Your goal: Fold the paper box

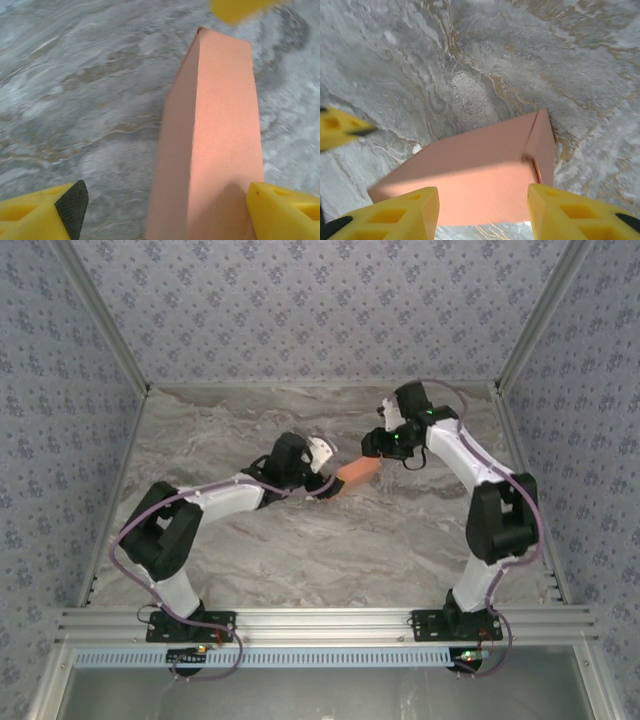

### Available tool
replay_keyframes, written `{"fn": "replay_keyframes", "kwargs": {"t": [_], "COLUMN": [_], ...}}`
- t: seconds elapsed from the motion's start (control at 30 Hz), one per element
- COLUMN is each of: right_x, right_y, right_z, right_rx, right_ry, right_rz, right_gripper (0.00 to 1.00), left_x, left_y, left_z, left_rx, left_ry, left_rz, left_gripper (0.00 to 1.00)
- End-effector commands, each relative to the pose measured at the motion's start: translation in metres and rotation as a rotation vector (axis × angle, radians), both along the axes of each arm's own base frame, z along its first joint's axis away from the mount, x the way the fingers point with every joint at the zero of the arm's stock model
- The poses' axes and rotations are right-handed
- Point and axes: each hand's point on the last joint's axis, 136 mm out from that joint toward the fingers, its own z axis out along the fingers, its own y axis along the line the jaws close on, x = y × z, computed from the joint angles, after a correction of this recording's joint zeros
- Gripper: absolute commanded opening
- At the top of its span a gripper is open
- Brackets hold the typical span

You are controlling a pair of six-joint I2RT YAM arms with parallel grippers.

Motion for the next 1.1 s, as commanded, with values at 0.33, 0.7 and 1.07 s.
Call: {"fn": "replay_keyframes", "kwargs": {"t": [0.33, 0.7, 1.07], "right_x": [-0.023, -0.058, -0.117], "right_y": [-0.069, -0.069, -0.141], "right_z": [0.016, 0.071, 0.099], "right_rx": [0.119, -0.258, -0.330], "right_ry": [-0.009, -0.469, -0.914], "right_rz": [-0.377, -0.154, -0.457], "right_gripper": [0.57, 0.97, 1.00], "left_x": [-0.035, -0.018, -0.032], "left_y": [0.019, 0.118, 0.274], "left_z": [-0.020, 0.097, 0.095], "left_rx": [0.287, -0.101, -0.040], "left_ry": [-0.110, -0.095, -0.275], "left_rz": [-0.015, 0.391, 0.855], "left_gripper": [0.88, 0.99, 0.99]}}
